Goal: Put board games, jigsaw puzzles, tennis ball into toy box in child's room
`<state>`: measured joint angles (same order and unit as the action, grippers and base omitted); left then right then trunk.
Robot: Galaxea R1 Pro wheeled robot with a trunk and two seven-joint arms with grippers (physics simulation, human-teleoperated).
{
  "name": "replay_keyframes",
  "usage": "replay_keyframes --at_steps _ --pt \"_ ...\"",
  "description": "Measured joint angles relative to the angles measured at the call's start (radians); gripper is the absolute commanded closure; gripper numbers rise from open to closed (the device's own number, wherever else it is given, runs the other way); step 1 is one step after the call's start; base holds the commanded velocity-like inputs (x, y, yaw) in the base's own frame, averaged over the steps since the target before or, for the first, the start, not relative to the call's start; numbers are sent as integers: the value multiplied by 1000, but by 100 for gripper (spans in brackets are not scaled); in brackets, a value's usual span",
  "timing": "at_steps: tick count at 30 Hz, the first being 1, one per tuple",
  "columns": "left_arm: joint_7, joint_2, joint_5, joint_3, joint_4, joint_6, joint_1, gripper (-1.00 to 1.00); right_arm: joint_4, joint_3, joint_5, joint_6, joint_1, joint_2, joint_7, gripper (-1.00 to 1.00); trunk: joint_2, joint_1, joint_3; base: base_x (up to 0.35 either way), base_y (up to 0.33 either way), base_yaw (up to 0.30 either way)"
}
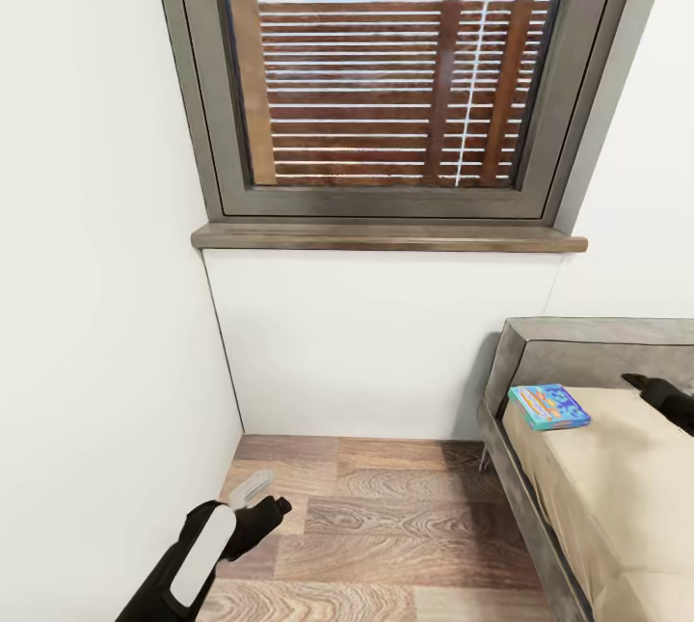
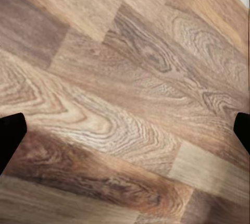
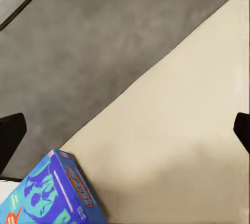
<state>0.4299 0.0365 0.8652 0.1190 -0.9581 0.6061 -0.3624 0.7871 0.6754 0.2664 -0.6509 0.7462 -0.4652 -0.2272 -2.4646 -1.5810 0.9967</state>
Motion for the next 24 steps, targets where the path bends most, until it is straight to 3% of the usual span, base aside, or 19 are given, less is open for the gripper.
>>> replay_keyframes --at_steps 1,4,5,8,11,13,14,15,17,18,19,24 --pt "-38 2 -15 0 6 -6 -1 -100 97 15 40 -23 -54 1 -1 -100 0 0 0 0 0 0" --pt "-118 8 -30 -2 34 -36 -8 -100 253 32 106 -47 -134 3 -18 -100 0 0 0 0 0 0" --pt "-216 15 -34 -3 96 -66 -44 -100 390 45 162 -56 -205 2 -60 -100 0 0 0 0 0 0" --pt "-325 31 -38 -3 210 -87 -125 -100 531 76 196 -62 -268 1 -104 -100 0 0 0 0 0 0" --pt "-468 59 -25 -3 443 -125 -278 -100 722 138 219 -80 -313 -2 -135 -100 0 0 0 0 0 0" --pt "-524 65 -26 -3 508 -150 -322 -100 761 166 222 -102 -321 -12 -141 -100 0 0 0 0 0 0" --pt "-575 67 -26 -4 552 -172 -346 -100 785 186 226 -128 -327 -31 -145 -100 0 0 0 0 0 0" --pt "-662 63 -28 -9 601 -201 -344 -100 813 197 230 -162 -334 -72 -169 -100 0 0 0 0 0 0" --pt "-695 63 -27 -9 614 -213 -336 -100 822 168 228 -173 -338 -88 -183 -100 0 0 0 0 0 0" --pt "-711 62 -27 -8 620 -220 -331 -100 826 98 227 -178 -340 -99 -190 -100 0 0 0 0 0 -42" --pt "-714 62 -27 -8 621 -221 -330 -100 827 83 223 -178 -341 -101 -192 -100 0 0 0 0 0 -86" --pt "-719 64 -35 -4 622 -222 -329 -100 828 63 221 -179 -341 -105 -194 -100 0 0 0 0 240 -274"
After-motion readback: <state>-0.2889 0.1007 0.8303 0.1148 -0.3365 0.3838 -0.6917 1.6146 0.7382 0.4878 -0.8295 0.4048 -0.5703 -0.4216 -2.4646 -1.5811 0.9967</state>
